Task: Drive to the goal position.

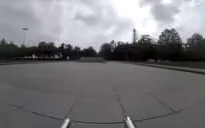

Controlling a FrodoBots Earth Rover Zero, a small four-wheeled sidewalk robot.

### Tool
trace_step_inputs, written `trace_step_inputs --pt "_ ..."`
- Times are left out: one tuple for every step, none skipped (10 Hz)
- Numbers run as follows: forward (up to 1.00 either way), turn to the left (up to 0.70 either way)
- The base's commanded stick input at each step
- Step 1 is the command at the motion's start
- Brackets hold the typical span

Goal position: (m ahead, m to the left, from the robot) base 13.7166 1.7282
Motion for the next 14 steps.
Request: trace_step_inputs --pt "1.00 0.00" --pt "1.00 -0.05" --pt "1.00 -0.13" --pt "1.00 -0.38" --pt "1.00 0.00" --pt "1.00 -0.15" --pt "1.00 -0.32" --pt "1.00 -0.19" --pt "1.00 -0.15" --pt "1.00 -0.23" --pt "1.00 -0.39" --pt "1.00 -0.23" --pt "1.00 -0.06" --pt "1.00 -0.27"
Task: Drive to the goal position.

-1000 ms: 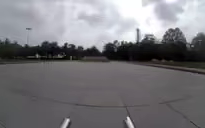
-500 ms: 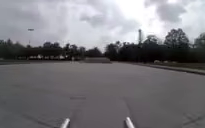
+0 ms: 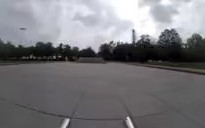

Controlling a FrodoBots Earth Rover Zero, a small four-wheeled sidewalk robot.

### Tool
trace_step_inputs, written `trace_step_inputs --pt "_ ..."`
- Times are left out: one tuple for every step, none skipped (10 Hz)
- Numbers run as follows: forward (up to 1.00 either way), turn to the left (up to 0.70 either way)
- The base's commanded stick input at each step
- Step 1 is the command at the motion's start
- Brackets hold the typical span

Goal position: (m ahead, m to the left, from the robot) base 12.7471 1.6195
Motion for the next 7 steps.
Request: trace_step_inputs --pt "1.00 -0.19" --pt "1.00 -0.14" --pt "1.00 -0.28" --pt "1.00 -0.36" --pt "1.00 -0.08" --pt "1.00 -0.33" --pt "1.00 -0.40"
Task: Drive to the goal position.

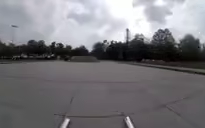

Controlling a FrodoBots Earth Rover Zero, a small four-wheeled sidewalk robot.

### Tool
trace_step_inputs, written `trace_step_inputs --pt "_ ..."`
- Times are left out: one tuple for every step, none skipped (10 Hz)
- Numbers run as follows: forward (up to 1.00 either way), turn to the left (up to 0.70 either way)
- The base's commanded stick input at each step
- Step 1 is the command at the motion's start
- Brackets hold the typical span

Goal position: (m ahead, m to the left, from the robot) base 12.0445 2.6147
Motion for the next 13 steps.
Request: trace_step_inputs --pt "1.00 -0.40" --pt "1.00 -0.06" --pt "1.00 -0.40" --pt "1.00 -0.23" --pt "1.00 -0.14" --pt "1.00 -0.21" --pt "1.00 -0.20" --pt "1.00 -0.20" --pt "1.00 -0.28" --pt "1.00 -0.35" --pt "1.00 -0.37" --pt "1.00 -0.12" --pt "1.00 -0.12"
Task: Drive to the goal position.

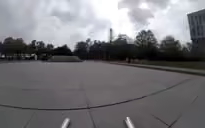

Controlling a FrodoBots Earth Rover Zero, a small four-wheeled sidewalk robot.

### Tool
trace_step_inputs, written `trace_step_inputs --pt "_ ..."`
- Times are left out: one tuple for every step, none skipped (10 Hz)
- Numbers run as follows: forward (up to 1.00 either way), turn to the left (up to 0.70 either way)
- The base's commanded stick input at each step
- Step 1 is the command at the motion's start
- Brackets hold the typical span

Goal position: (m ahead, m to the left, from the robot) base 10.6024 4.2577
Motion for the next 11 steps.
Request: trace_step_inputs --pt "1.00 -0.39" --pt "1.00 -0.03" --pt "1.00 -0.01" --pt "1.00 0.00" --pt "1.00 0.00" --pt "1.00 0.00" --pt "1.00 0.09" --pt "1.00 0.40" --pt "1.00 0.40" --pt "1.00 0.19" --pt "1.00 0.04"
